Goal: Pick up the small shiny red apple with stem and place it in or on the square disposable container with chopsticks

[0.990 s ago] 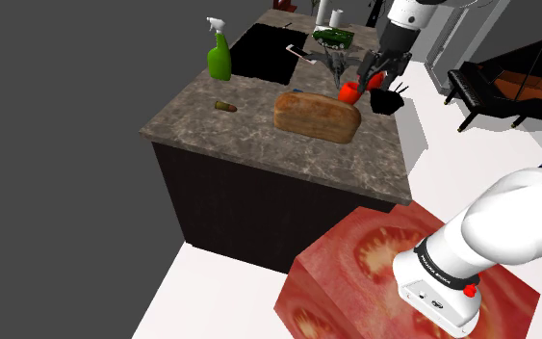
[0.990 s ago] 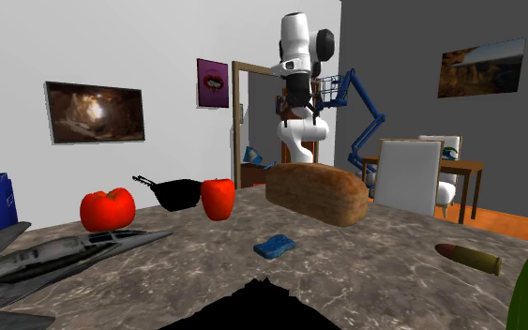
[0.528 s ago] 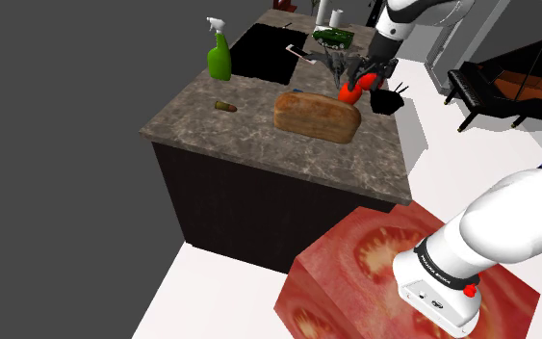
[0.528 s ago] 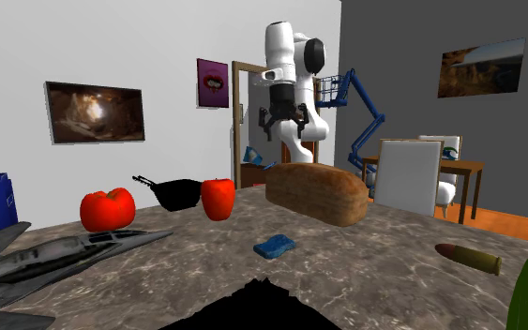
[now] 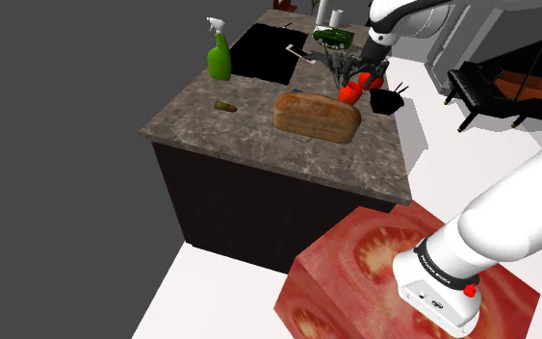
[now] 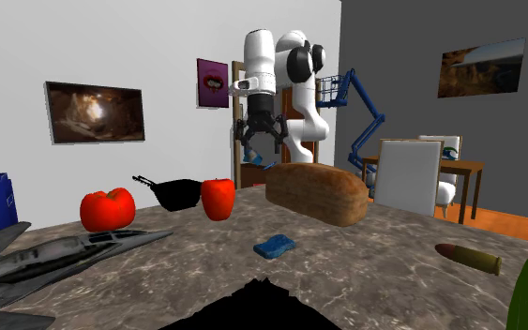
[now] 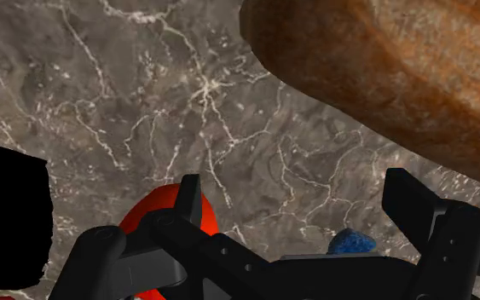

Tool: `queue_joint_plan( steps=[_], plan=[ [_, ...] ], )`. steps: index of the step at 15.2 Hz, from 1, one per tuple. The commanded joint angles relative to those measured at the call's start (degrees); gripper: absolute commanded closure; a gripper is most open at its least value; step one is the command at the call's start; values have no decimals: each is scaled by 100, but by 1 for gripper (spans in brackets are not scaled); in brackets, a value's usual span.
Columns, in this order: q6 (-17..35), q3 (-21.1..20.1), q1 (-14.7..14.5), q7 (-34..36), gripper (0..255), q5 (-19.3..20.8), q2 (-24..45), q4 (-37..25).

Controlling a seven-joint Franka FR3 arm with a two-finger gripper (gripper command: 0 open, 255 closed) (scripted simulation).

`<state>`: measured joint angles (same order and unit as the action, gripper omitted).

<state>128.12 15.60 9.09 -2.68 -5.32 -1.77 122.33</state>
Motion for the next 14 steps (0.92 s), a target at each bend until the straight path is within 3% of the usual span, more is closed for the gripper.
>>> queue_joint_plan(
  steps=[1, 11, 14],
  plan=[
    [230, 79, 68, -69, 0, -161, 389, -254],
    [808, 225, 618, -312, 0, -1048, 2207, -1892],
    [913, 194, 661, -347, 0, -1128, 2378, -1966]
  ],
)
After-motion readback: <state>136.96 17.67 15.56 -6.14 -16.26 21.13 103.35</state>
